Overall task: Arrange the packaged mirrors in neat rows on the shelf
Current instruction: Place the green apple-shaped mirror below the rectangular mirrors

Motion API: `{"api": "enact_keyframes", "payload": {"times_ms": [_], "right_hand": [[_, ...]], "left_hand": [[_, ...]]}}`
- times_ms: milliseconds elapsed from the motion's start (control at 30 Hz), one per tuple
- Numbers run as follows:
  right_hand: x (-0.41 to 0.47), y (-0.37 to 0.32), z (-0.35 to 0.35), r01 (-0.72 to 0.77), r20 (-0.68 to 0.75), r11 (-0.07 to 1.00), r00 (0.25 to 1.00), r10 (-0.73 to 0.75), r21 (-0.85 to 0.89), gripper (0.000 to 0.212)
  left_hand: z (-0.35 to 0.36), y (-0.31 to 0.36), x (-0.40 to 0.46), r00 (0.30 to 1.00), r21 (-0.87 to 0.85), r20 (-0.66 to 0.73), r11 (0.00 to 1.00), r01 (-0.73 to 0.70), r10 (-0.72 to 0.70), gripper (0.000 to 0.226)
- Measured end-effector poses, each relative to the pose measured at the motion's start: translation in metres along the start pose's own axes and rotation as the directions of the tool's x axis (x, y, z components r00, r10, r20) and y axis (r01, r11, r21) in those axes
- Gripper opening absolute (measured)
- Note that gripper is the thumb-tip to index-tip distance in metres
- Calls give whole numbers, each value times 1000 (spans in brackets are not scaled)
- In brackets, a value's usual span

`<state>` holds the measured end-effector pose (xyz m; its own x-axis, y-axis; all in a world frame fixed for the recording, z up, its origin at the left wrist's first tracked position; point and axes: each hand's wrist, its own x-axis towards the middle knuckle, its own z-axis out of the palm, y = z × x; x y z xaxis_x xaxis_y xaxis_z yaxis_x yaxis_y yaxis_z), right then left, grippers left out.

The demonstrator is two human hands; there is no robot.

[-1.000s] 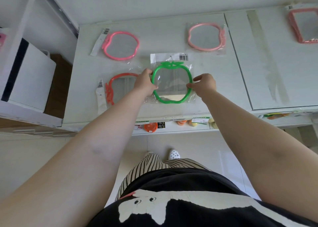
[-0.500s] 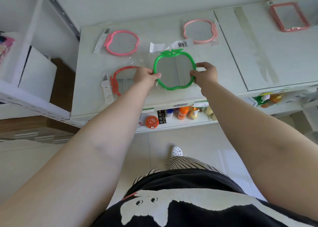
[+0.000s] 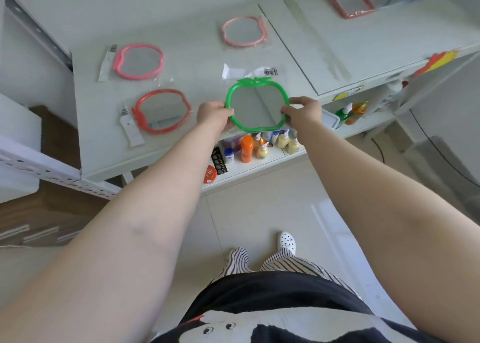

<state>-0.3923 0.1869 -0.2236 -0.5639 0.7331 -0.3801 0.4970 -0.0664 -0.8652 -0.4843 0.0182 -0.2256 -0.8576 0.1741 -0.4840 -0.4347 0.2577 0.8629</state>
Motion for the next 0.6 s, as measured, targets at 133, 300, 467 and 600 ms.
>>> {"api": "enact_keyframes", "payload": {"times_ms": [133, 300, 467, 600], "right_hand": [[7, 18, -55, -41, -60, 998, 997, 44, 47, 38], [28, 53, -138, -100, -130, 990, 985, 113, 101, 36], [65, 87, -233, -121, -185, 984, 972, 144, 130, 33], [94, 102, -308, -119, -203, 981, 968, 149, 156, 27]], "left_hand": [[52, -1, -17, 996, 42, 83, 999, -33, 30, 24], [143, -9, -34, 985, 103, 164, 993, -62, 44, 20], [252, -17, -58, 978, 118, 206, 992, -48, 23, 27], [334, -19, -78, 973, 108, 230, 992, -60, 33, 28]]}}
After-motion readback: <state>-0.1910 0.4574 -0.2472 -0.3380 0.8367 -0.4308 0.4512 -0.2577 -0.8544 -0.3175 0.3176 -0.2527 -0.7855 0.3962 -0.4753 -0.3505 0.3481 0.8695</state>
